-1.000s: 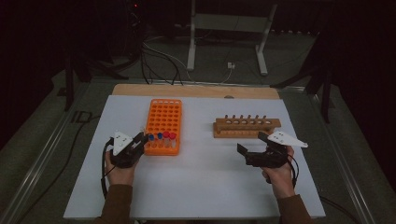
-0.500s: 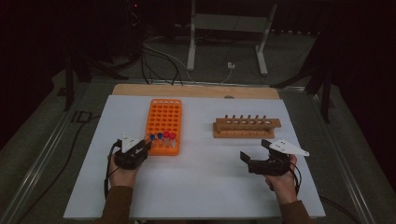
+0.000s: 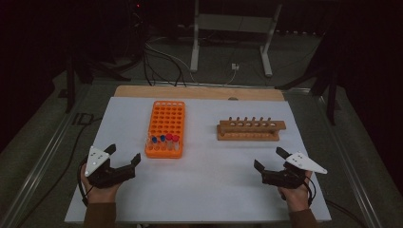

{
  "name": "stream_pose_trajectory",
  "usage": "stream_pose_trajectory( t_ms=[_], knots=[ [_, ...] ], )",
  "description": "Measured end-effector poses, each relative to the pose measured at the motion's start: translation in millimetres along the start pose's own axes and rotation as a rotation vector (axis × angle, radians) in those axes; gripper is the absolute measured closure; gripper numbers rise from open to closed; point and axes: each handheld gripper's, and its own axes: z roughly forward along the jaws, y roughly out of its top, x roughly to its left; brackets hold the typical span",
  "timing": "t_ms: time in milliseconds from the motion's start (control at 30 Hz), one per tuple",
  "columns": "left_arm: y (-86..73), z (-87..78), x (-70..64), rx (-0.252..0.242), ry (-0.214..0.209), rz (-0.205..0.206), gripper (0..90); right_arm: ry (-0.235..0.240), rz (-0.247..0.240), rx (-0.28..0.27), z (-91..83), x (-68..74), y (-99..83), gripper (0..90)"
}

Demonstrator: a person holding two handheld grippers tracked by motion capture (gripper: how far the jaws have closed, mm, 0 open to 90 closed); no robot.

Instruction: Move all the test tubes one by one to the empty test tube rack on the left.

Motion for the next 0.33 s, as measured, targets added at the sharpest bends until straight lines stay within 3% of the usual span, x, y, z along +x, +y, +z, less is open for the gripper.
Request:
stream_pose_trajectory(
  t_ms=[333],
  knots=[
    [-4.9, -5.6, -4.3, 0.001, -0.016, 0.015, 0.5, -0.021, 0.009, -0.001, -2.3, -6.9, -5.5, 0.0]
  ],
)
